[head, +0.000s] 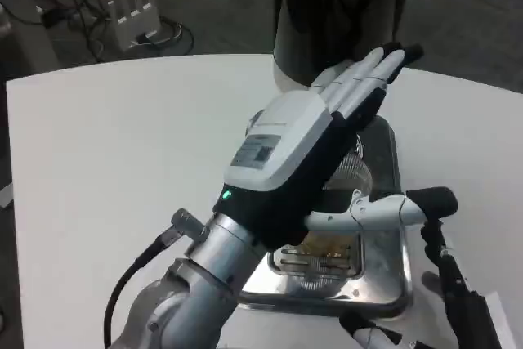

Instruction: Grasp the cup under the faucet to collect the drink, then remove the cup.

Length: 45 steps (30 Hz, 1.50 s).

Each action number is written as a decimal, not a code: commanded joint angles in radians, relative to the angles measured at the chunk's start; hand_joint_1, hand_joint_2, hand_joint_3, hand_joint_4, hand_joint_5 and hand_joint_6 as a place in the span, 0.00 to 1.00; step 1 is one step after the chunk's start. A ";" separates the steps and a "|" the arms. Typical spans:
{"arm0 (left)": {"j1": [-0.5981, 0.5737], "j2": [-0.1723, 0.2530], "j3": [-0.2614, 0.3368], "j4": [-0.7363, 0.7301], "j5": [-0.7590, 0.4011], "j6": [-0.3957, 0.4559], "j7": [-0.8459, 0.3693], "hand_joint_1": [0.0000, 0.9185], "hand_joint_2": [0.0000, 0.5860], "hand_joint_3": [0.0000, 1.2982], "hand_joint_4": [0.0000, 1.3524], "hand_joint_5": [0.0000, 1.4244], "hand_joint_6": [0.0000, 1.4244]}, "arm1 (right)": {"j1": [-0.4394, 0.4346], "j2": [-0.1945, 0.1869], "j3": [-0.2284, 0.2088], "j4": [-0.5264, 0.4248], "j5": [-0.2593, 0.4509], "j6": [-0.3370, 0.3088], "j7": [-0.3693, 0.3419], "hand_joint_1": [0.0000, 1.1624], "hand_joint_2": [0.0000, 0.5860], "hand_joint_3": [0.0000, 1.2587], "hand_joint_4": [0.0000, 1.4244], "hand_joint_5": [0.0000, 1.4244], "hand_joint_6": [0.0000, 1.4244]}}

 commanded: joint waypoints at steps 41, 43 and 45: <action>-0.063 0.005 -0.040 0.092 0.011 0.008 -0.054 0.00 0.15 0.07 0.00 0.04 0.02 | -0.244 0.062 0.043 0.173 -0.046 0.069 -0.173 0.71 0.27 0.04 0.07 0.08 0.11; -0.059 0.014 -0.045 0.084 0.021 0.001 -0.055 0.00 0.15 0.07 0.00 0.04 0.02 | -0.244 0.061 0.047 0.177 -0.047 0.068 -0.173 0.71 0.27 0.05 0.07 0.08 0.11; -0.056 0.022 -0.050 0.077 0.028 -0.004 -0.054 0.00 0.15 0.07 0.00 0.04 0.02 | -0.245 0.060 0.050 0.182 -0.046 0.068 -0.175 0.71 0.27 0.05 0.07 0.08 0.11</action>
